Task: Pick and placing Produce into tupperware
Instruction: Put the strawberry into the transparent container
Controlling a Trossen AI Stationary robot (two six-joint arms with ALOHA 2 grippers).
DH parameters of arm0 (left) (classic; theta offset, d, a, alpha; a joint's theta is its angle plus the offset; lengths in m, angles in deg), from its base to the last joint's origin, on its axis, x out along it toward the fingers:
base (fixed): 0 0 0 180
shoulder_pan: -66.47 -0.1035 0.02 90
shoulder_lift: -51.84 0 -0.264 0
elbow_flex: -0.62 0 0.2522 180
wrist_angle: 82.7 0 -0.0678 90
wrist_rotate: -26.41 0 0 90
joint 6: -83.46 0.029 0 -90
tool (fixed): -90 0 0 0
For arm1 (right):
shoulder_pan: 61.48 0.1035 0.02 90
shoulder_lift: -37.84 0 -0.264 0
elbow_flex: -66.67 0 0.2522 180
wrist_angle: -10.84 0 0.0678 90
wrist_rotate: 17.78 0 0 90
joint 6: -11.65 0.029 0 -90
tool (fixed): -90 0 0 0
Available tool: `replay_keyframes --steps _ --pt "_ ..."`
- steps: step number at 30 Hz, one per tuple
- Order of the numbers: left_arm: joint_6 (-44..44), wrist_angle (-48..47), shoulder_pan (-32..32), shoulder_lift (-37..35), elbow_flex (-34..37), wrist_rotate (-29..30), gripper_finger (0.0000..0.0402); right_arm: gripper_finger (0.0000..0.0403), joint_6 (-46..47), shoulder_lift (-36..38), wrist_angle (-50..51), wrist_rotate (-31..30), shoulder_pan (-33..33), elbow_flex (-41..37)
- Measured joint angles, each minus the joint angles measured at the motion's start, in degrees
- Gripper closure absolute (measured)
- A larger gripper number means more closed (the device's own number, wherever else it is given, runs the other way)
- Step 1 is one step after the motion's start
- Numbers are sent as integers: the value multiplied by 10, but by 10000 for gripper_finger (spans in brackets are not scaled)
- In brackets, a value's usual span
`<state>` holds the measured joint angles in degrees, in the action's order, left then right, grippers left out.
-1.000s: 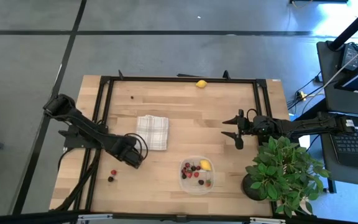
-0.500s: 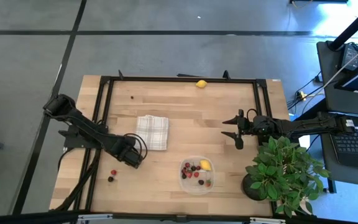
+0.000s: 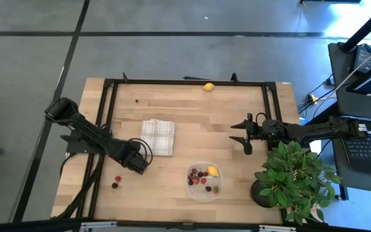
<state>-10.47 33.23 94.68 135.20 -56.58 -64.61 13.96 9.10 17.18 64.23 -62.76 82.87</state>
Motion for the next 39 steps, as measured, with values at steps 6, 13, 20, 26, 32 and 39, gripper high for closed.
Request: replay_keyframes --steps 6,13,20,26,32,39 --pt "0 -1 0 0 0 0 398 162 0 0 0 0 0 0" --pt "41 -1 -3 0 0 0 399 162 0 0 0 0 0 0" --pt "145 0 -18 -1 -23 1 400 162 0 0 0 0 0 0" --pt "254 18 -34 -1 -93 50 401 162 0 0 0 0 0 0" --pt "377 85 -66 -2 -168 145 401 162 -1 0 -3 0 0 0" --pt "588 296 -119 8 -186 111 401 162 -13 0 -23 0 0 0"
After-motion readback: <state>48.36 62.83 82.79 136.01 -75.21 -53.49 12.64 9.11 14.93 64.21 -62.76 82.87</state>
